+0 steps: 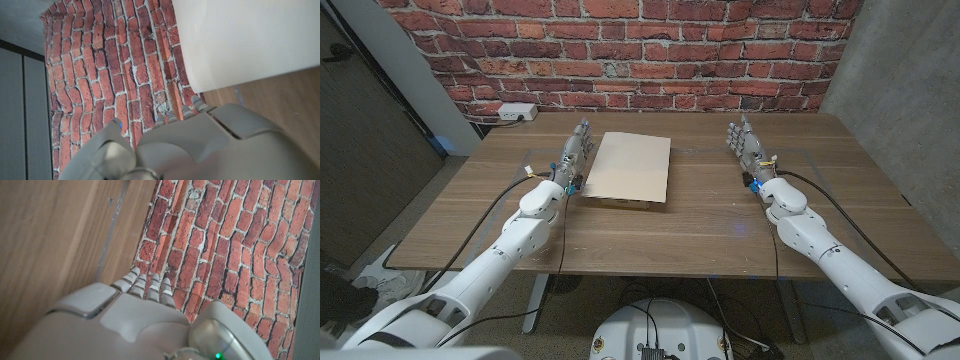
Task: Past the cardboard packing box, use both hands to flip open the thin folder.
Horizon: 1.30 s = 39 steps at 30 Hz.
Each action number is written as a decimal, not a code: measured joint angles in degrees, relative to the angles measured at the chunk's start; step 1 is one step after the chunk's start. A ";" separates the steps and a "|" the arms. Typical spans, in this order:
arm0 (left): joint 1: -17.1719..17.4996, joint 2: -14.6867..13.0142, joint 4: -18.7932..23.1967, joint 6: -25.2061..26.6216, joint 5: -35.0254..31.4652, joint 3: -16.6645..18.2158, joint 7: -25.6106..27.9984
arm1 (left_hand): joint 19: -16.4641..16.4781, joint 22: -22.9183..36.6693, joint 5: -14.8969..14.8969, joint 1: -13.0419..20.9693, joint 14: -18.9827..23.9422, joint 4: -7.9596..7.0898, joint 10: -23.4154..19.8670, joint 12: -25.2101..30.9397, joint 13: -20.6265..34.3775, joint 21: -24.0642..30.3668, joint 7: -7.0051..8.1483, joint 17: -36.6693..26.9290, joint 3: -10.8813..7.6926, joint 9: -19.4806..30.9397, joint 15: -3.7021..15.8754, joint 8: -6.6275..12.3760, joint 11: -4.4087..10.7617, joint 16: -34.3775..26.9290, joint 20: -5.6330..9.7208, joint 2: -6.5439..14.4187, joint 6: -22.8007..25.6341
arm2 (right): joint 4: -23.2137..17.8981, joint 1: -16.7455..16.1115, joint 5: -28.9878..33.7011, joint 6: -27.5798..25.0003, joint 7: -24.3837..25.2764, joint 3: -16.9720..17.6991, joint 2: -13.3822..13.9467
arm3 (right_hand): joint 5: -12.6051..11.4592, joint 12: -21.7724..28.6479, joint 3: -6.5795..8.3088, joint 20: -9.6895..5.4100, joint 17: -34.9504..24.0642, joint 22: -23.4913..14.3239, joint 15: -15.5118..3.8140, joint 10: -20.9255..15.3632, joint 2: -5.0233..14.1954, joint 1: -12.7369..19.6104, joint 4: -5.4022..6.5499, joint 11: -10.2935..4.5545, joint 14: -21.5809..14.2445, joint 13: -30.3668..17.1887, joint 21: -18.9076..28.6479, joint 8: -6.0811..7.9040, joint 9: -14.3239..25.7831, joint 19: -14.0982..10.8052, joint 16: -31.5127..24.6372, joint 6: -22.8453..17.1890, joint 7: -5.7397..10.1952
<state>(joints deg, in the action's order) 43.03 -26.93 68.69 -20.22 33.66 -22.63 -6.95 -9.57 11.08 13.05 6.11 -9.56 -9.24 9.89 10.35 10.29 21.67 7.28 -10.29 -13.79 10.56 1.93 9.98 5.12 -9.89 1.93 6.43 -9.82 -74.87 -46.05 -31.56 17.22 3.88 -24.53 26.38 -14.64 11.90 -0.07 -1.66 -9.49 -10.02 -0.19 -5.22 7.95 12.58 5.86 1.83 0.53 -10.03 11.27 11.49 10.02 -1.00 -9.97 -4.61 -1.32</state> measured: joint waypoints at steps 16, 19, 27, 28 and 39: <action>-0.52 -2.73 3.24 3.70 -4.64 2.87 5.27 | -0.28 -0.17 0.30 2.63 0.00 3.40 -0.01 1.16 -0.01 0.00 -1.15 0.17 2.09 -0.17 0.00 1.09 -1.29 -0.53 -0.32 -5.09 -0.11 | -8.84 -2.81 13.65 -3.29 9.83 -1.35 0.59 | 0.00 0.00 -0.17 -0.10 0.01 0.01 0.20 -0.13 -0.65 0.65 -0.17 -0.11 -0.23 0.18 0.00 0.00 -0.01 -0.53 0.00 0.00 -0.01; 0.74 -3.59 6.29 5.03 -5.36 3.30 7.16 | -0.31 -0.43 0.52 3.30 0.01 4.13 -0.11 1.16 -0.01 0.00 -1.15 0.17 2.11 -0.17 0.00 1.09 -1.54 -0.53 -0.76 -5.76 -0.11 | -9.38 -3.00 14.28 -3.51 9.94 -1.16 0.86 | 0.24 0.00 -0.34 -0.10 0.01 0.01 0.20 -0.17 -0.83 0.83 -0.34 -0.07 -0.23 0.18 0.00 -0.03 -0.01 -0.52 0.00 0.00 -0.01; 3.91 -5.94 14.92 10.66 -7.47 4.50 13.27 | -0.20 -0.43 0.74 7.27 -0.22 6.75 -0.11 1.56 -0.02 0.28 -2.14 0.16 2.01 -0.01 -0.79 1.50 -2.37 -1.47 -3.11 -7.26 0.01 | -11.01 -3.63 15.53 -4.03 9.94 -0.37 1.75 | 0.23 0.00 -0.49 -0.40 0.01 0.01 0.51 -0.43 -1.06 1.06 -0.49 0.20 -0.53 0.18 0.00 -0.29 -0.02 -0.83 0.01 -0.32 -0.32; 4.05 -6.05 15.34 11.35 -7.56 4.56 13.79 | 0.05 -0.43 0.74 7.62 -0.33 7.17 -0.11 1.88 0.04 0.42 -2.20 0.16 1.97 -0.01 -0.98 1.54 -2.37 -1.64 -3.74 -7.18 0.07 | -11.10 -3.69 15.57 -4.06 9.92 -0.30 1.81 | 0.36 0.00 -0.49 -0.40 0.01 0.01 0.51 -0.43 -1.29 1.28 -0.49 0.20 -0.53 0.18 0.00 -0.29 -0.01 -0.83 0.00 -0.32 -0.32; 5.45 -8.78 22.52 20.67 -6.66 5.40 17.48 | 4.58 -0.42 0.74 12.15 1.68 9.83 0.06 2.01 0.26 1.44 -3.10 0.00 1.77 0.26 -3.07 1.89 -4.04 -1.92 -10.72 -8.51 -0.01 | -11.33 -3.85 16.19 -4.16 9.42 0.19 2.15 | 0.45 0.00 -0.64 -0.39 0.02 0.01 0.51 -0.43 -1.28 1.28 -0.65 0.20 -0.53 0.18 0.00 -0.29 -0.02 -0.83 0.01 -0.09 -0.54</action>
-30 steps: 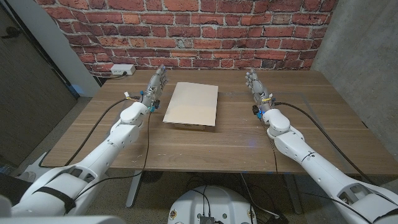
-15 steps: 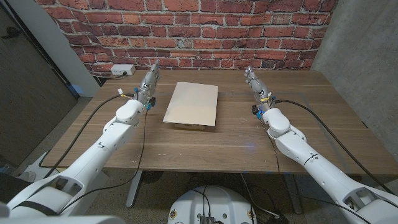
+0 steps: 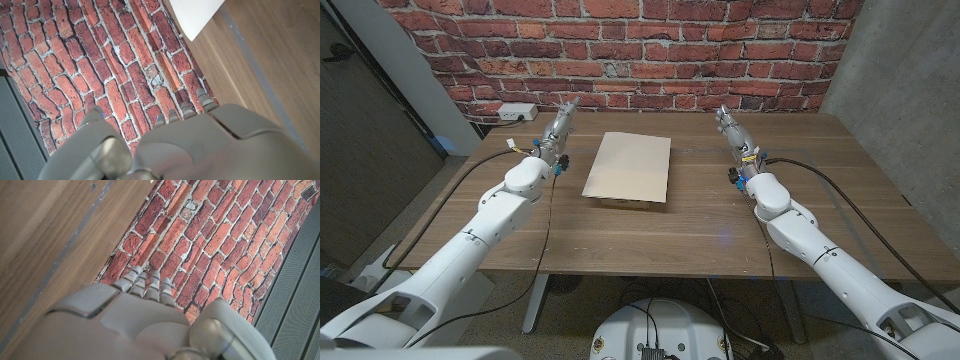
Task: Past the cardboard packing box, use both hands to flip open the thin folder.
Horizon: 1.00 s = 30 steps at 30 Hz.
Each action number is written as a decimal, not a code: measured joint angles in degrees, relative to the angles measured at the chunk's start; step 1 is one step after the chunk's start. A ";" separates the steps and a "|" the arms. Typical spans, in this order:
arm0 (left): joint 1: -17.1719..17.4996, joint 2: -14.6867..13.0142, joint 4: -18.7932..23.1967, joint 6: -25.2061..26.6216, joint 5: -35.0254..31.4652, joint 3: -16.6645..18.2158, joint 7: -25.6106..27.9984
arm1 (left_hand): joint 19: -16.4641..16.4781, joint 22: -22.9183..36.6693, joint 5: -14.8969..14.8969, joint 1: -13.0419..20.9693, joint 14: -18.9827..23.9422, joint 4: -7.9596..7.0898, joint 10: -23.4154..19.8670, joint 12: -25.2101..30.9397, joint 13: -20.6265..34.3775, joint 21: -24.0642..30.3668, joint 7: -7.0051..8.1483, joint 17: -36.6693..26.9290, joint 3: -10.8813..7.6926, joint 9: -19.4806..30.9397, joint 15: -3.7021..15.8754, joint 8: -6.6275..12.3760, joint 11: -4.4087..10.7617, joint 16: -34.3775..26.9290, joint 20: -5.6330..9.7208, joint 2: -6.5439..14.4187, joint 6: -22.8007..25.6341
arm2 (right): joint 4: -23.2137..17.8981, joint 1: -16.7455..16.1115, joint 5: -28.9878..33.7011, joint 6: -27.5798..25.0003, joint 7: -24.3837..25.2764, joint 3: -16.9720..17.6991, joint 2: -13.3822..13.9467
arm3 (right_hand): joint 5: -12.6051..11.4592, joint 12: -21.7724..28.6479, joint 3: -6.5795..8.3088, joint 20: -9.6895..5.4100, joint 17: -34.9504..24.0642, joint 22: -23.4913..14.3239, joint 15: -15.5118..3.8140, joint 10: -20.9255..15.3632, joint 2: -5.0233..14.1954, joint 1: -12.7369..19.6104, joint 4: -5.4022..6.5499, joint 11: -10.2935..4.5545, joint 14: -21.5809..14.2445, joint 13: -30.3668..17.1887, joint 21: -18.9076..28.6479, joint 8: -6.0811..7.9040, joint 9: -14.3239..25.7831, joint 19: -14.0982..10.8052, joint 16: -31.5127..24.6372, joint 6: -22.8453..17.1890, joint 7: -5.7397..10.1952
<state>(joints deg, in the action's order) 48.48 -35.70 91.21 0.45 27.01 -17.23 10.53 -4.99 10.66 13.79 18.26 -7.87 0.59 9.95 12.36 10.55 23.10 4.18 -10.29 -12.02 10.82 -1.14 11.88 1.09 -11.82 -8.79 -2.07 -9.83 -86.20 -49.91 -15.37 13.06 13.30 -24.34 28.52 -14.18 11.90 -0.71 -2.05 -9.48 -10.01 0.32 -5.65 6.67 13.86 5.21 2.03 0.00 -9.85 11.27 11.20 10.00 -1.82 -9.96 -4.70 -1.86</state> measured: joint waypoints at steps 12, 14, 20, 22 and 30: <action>-2.22 -4.01 3.40 12.45 3.08 -0.29 -2.06 | 2.86 0.01 -0.28 5.17 1.46 2.80 -0.07 0.00 0.27 0.21 -2.46 -0.27 -0.74 0.26 -0.81 0.00 -1.93 0.01 -1.36 -0.32 0.20 | 0.01 -0.43 0.70 0.02 0.39 0.03 -0.20 | 0.22 0.00 0.25 0.00 0.01 0.01 0.00 0.00 -0.22 0.22 -0.25 0.00 0.00 0.00 0.00 0.00 0.00 0.00 0.00 0.00 0.01; -2.71 -4.56 3.63 13.32 3.21 -0.45 -2.32 | 3.76 0.01 -0.28 6.45 1.65 3.67 -0.07 0.00 0.27 0.25 -2.78 -0.27 -1.06 0.44 -1.01 0.00 -1.93 0.02 -1.83 -0.37 -0.09 | -0.02 -0.48 0.79 0.02 0.54 0.03 -0.26 | 0.22 0.00 0.25 0.00 0.01 0.01 0.00 0.00 -0.22 0.22 -0.25 0.00 0.00 0.00 0.00 0.00 -0.01 0.01 0.00 0.00 0.01; -4.42 -5.97 3.67 16.26 3.73 -1.11 -4.33 | 6.54 0.01 -0.68 10.65 1.95 5.99 -0.11 -0.21 0.53 0.65 -5.54 -0.27 -1.91 0.72 -1.31 0.00 -3.00 0.02 -2.58 -0.23 -0.01 | -0.18 -0.65 1.15 0.01 1.20 0.05 -0.60 | 0.22 0.00 0.49 0.01 0.01 0.01 0.00 0.00 -0.22 0.22 -0.48 0.00 0.00 -0.01 0.00 0.00 -0.01 0.01 0.00 0.00 0.01; -5.11 -6.40 3.44 16.98 3.86 -1.42 -4.97 | 7.39 0.01 -0.68 12.22 2.07 6.50 -0.16 -0.35 0.53 0.65 -6.73 -0.27 -2.11 0.80 -1.43 0.00 -3.64 0.02 -2.56 -0.35 -0.05 | -0.19 -0.68 1.24 0.00 1.37 0.05 -0.72 | 0.22 0.00 0.49 0.01 0.01 0.01 0.00 -0.30 -0.22 0.22 -0.48 0.30 0.00 -0.11 0.00 0.00 -0.01 0.01 0.00 0.00 0.01; -8.10 -7.70 1.75 20.67 4.67 -2.67 -8.78 | 11.87 -0.28 -0.68 14.62 4.67 7.33 -0.61 0.21 0.79 0.85 -10.85 -0.53 -1.84 1.06 -1.48 0.44 -4.73 0.03 -2.58 -1.21 0.01 | -0.07 -0.73 1.74 0.03 2.10 0.06 -1.32 | 0.22 0.00 0.24 0.01 0.01 0.01 0.00 -0.31 -0.53 0.53 -0.72 0.31 0.00 -0.17 0.00 0.00 -0.01 0.01 0.00 0.00 0.02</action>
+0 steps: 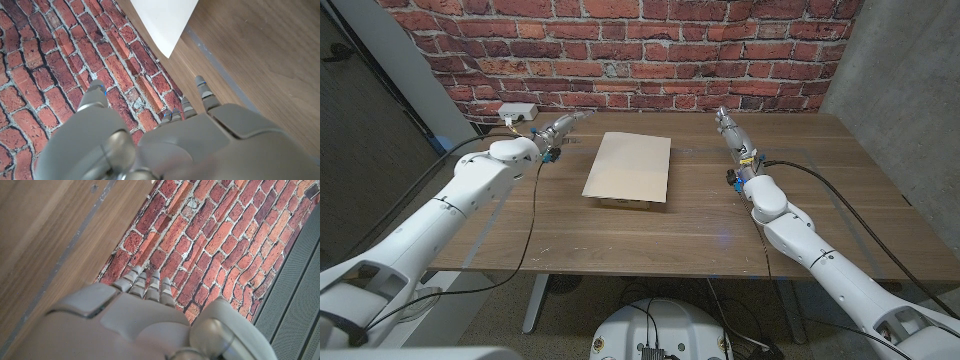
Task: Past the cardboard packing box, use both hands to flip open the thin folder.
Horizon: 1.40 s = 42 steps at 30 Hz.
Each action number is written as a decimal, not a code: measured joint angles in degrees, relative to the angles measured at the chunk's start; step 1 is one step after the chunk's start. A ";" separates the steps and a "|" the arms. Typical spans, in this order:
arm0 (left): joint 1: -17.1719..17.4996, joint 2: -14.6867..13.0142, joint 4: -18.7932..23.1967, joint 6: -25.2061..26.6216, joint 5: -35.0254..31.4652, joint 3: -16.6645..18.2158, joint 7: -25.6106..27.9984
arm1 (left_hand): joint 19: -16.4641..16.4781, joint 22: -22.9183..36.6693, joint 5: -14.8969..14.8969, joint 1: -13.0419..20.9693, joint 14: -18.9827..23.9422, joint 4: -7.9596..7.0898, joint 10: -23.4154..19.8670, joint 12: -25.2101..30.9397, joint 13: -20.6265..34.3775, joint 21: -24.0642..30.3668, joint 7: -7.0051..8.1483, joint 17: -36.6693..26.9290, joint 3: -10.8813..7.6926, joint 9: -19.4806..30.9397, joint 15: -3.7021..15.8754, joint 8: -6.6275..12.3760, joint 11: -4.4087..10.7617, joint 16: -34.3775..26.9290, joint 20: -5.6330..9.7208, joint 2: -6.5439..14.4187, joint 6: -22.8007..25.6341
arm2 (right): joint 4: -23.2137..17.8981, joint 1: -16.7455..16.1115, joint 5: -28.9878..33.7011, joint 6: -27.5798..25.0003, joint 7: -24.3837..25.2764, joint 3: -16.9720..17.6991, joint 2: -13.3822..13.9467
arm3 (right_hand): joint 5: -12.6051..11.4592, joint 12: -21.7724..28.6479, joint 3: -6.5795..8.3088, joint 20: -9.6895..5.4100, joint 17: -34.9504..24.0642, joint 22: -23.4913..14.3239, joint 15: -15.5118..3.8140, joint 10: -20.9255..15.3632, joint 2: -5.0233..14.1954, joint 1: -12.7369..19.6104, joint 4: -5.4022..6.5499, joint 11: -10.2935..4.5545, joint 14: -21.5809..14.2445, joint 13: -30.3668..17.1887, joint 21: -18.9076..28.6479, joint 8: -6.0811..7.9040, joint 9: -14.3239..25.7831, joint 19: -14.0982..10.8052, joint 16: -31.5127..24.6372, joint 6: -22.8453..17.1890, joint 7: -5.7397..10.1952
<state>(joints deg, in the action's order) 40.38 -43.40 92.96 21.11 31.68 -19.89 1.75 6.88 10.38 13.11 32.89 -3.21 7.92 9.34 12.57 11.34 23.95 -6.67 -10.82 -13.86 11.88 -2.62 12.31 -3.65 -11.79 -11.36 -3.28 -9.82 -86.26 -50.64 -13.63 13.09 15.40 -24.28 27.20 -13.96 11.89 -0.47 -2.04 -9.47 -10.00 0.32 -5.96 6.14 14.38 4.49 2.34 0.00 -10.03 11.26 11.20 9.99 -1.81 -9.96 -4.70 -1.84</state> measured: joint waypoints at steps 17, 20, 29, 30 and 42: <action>-5.69 -2.65 -2.39 8.64 0.80 -3.09 -8.74 | 10.29 0.00 -0.48 2.81 6.71 0.04 -5.37 3.25 0.99 2.04 -0.03 -0.75 0.77 0.27 0.30 0.22 -1.06 -1.24 -0.30 -0.99 -0.03 | 1.50 0.26 0.44 1.94 0.58 -0.16 -1.07 | 0.22 0.00 0.24 0.00 0.00 0.00 0.00 -0.23 0.30 0.30 -0.24 -0.23 0.00 0.00 0.00 0.00 0.00 0.00 0.00 0.00 0.00; -6.35 -3.20 -2.13 10.41 0.85 -3.62 -9.59 | 13.83 0.00 -0.48 3.02 9.22 -0.10 -7.76 4.77 1.27 2.66 -0.03 -0.89 1.37 0.27 0.35 0.79 -1.28 -1.64 -0.33 -1.23 -0.03 | 1.68 0.26 0.45 2.40 0.61 -0.16 -1.20 | 0.22 0.00 0.24 0.00 0.00 0.01 0.00 -0.22 0.30 0.30 -0.23 -0.23 0.00 0.00 0.00 0.00 0.00 0.00 0.00 0.00 0.00; -8.36 -4.04 -1.92 14.35 0.85 -5.25 -11.89 | 21.52 -0.26 -0.48 5.92 17.17 -0.18 -14.33 8.23 1.29 3.45 -0.13 -1.06 1.76 0.53 0.04 2.11 -3.41 -2.53 1.66 -1.79 3.48 | 1.91 -0.27 0.45 3.36 0.89 0.01 -1.36 | 0.22 0.00 0.49 0.00 0.00 0.01 0.31 -0.22 0.08 0.52 -0.47 -0.22 -0.31 0.00 0.00 0.00 0.23 0.00 0.00 0.00 0.01; -8.56 -4.04 -1.99 14.80 0.79 -5.44 -12.31 | 22.21 -0.26 -0.48 6.57 17.91 -0.18 -15.22 8.26 1.24 3.49 -0.14 -1.03 1.76 0.53 -0.17 2.33 -3.84 -2.63 1.96 -1.43 4.09 | 1.90 -0.51 0.45 3.46 0.98 0.07 -1.36 | 0.22 0.00 0.49 0.00 0.01 0.01 0.31 -0.22 0.08 0.53 -0.47 -0.22 -0.31 0.00 0.00 0.00 0.29 0.00 0.00 0.00 0.01; -10.99 -3.60 -3.39 16.75 -0.23 -7.72 -14.54 | 30.22 -0.26 -0.48 11.09 27.19 0.24 -23.95 9.11 0.12 4.66 -0.18 -0.36 1.66 0.46 0.94 4.44 -4.83 -4.12 6.73 -1.89 12.38 | 1.14 -1.89 0.45 4.52 1.75 0.70 -1.24 | 0.22 0.00 0.24 0.00 0.01 0.01 0.31 -0.21 0.08 0.52 -0.71 -0.21 -0.31 0.00 0.00 0.00 0.29 0.00 0.00 0.00 0.01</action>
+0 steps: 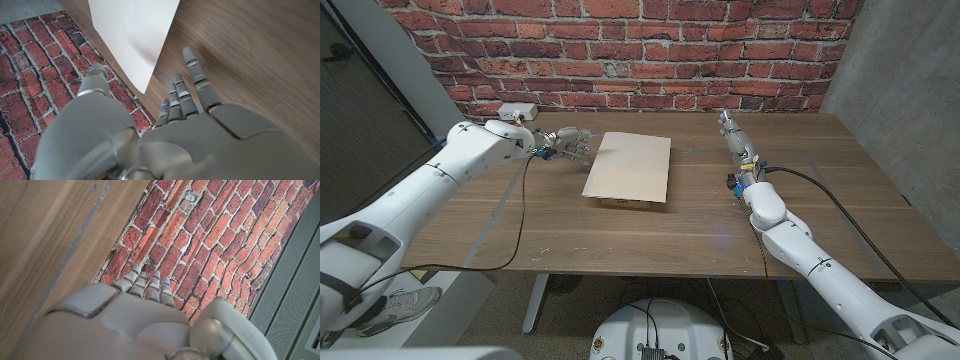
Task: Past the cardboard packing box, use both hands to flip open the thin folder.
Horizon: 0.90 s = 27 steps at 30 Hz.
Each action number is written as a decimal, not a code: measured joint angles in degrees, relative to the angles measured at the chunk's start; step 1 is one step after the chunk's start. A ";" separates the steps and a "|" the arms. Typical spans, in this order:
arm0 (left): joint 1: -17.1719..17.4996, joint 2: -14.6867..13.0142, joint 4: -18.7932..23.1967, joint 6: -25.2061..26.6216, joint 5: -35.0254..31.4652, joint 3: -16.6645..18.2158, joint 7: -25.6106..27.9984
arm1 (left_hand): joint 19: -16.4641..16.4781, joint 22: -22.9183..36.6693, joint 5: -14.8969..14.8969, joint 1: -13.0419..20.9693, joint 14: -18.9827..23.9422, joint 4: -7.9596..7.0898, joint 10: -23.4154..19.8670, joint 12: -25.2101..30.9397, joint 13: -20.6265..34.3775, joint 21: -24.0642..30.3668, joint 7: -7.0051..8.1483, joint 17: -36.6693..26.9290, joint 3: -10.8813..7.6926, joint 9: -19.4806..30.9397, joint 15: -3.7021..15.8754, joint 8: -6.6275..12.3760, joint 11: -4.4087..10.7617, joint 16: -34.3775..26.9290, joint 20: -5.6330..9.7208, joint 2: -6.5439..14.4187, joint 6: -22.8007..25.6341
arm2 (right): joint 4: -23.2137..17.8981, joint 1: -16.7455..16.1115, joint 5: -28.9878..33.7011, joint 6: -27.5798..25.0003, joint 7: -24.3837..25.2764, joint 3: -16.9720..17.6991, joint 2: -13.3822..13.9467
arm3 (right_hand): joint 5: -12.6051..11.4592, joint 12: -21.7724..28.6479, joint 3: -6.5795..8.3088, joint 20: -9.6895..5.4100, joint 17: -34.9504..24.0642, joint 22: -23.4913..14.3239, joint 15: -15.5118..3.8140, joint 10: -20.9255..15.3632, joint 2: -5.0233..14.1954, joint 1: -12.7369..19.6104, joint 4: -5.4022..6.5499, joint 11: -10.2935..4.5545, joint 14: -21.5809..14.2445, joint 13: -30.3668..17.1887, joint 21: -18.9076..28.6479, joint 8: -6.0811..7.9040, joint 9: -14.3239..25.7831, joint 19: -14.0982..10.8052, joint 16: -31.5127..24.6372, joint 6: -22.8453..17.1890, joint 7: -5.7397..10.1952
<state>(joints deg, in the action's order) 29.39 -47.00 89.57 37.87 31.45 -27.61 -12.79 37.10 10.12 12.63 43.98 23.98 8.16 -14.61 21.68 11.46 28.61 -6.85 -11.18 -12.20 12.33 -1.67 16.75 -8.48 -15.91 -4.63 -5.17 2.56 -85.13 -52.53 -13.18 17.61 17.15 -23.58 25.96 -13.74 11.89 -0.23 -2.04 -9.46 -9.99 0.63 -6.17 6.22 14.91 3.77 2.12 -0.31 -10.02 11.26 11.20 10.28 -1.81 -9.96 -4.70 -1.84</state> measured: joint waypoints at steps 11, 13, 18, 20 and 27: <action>-1.84 1.08 -1.80 0.69 -1.07 -1.49 -2.47 | 2.59 0.01 -0.45 2.63 7.46 0.00 -9.28 0.45 -0.55 0.21 -0.63 0.53 0.00 -0.09 1.37 0.77 2.11 -1.12 1.39 0.23 4.44 | -0.66 -1.40 0.18 0.98 0.72 0.72 0.03 | 0.44 0.00 0.00 0.09 0.00 0.00 0.00 -0.21 0.00 0.00 0.00 -0.21 0.00 0.00 0.00 0.00 -0.01 -0.72 0.00 0.00 0.00; -2.26 1.36 -2.32 0.75 -1.21 -1.84 -3.11 | 2.95 0.01 -0.45 2.65 7.80 -0.01 -9.69 0.44 -0.55 0.21 -0.54 0.53 0.00 -0.09 1.45 0.86 2.04 -1.12 1.47 0.21 4.78 | -0.77 -1.62 0.24 1.11 0.86 0.86 0.03 | 0.44 0.00 0.01 0.09 0.00 0.00 0.00 -0.33 0.00 0.00 0.01 -0.09 0.00 0.00 0.00 0.00 -0.01 -0.72 0.00 0.00 0.00; -3.25 1.88 -3.49 0.96 -1.63 -2.65 -4.41 | 4.80 0.01 -0.52 3.02 10.79 -0.24 -12.83 0.44 -0.82 0.21 -0.79 0.80 0.24 -0.36 1.44 1.24 2.58 -1.12 1.66 0.15 7.29 | -0.95 -1.97 0.41 1.39 1.19 1.12 0.03 | 0.44 0.00 0.01 0.09 0.00 0.00 0.28 -0.51 0.23 0.23 0.01 0.10 -0.27 0.00 0.00 0.00 -0.01 -0.72 0.00 0.00 0.00; -3.83 2.24 -4.12 1.07 -1.91 -3.11 -4.85 | 5.85 0.01 -0.85 3.40 12.72 -0.44 -15.14 0.41 -1.03 0.21 -0.84 0.97 0.44 -0.37 2.05 1.70 2.93 -1.12 2.12 0.54 8.75 | -1.01 -2.11 0.48 1.45 1.33 1.19 0.03 | 0.44 0.00 0.01 0.09 0.00 0.00 0.31 -0.51 0.23 0.23 0.01 0.10 -0.31 0.01 0.00 0.00 -0.01 -0.72 0.00 0.00 0.00; -5.05 3.18 -5.62 1.61 -2.54 -4.03 -6.12 | 11.48 0.01 -1.30 3.39 21.11 -1.13 -23.47 -0.44 -1.09 0.87 -1.38 1.32 1.13 -0.26 4.93 3.21 4.96 -1.11 4.23 0.54 16.38 | -1.34 -2.66 0.74 1.79 1.78 1.58 0.02 | 0.44 0.00 0.01 0.09 0.00 0.00 0.31 -0.51 0.23 0.23 0.01 0.10 -0.31 0.01 0.00 0.00 -0.01 -0.71 0.00 0.00 0.00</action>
<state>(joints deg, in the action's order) 24.33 -43.81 83.95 39.48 28.90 -31.64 -18.91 48.57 10.13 11.33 47.37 45.08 7.02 -38.09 21.24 10.37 29.49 -8.23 -9.86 -11.07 12.08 3.26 19.96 -3.52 -17.02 -0.40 -4.63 18.94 -86.47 -55.19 -12.44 19.40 18.93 -22.00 25.99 -13.30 11.89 -0.22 -1.95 -9.46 -9.99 0.94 -6.68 6.44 15.14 3.78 2.22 -0.61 -10.01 11.26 11.20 10.27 -2.52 -9.96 -4.70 -1.83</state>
